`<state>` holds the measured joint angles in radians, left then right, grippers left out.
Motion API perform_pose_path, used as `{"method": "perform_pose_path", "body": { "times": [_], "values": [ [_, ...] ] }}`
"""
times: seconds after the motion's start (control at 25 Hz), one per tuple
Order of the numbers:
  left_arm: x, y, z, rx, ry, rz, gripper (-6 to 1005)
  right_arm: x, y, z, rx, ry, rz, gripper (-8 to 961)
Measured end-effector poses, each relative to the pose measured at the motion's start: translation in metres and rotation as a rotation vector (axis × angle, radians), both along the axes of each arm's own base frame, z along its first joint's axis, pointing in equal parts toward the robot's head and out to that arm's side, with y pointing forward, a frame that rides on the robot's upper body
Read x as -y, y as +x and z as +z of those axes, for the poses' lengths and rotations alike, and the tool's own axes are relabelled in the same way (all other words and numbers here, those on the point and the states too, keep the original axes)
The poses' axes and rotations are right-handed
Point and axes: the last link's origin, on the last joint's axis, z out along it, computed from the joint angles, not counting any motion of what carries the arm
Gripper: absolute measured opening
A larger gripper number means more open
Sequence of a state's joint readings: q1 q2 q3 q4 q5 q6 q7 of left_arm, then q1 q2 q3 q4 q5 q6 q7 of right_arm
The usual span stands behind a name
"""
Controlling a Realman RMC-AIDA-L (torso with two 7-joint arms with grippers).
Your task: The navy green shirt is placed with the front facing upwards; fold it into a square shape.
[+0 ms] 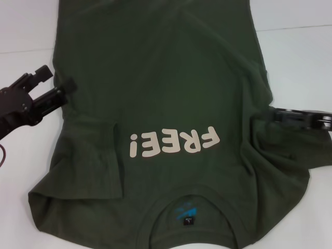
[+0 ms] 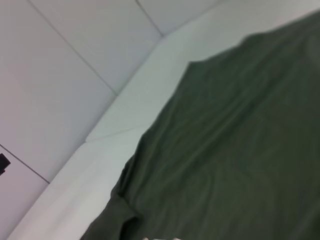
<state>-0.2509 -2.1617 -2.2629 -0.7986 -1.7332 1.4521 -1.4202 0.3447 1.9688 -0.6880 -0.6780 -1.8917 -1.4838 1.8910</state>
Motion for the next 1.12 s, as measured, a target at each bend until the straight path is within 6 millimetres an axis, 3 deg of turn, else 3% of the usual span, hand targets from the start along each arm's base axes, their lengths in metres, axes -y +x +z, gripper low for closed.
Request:
{"method": "perform_pose_path", "body": {
  "times": [0.28,0.52,1.12],
  "values": [
    [-0.001,0.002,-0.004,0.000,-0.039,0.005,880,0.022,0.028,0.036,0.021,-0.018,-0.104,911],
    [-0.002,0.004,-0.006,-0.001,-0.046,-0.002,884,0.026,0.035,0.041,0.071,-0.070,-0.159,909],
    [-0.003,0.005,-0.013,-0.001,-0.067,0.001,883,0.036,0.064,0.061,0.168,0.012,-0.283,909]
  ]
}}
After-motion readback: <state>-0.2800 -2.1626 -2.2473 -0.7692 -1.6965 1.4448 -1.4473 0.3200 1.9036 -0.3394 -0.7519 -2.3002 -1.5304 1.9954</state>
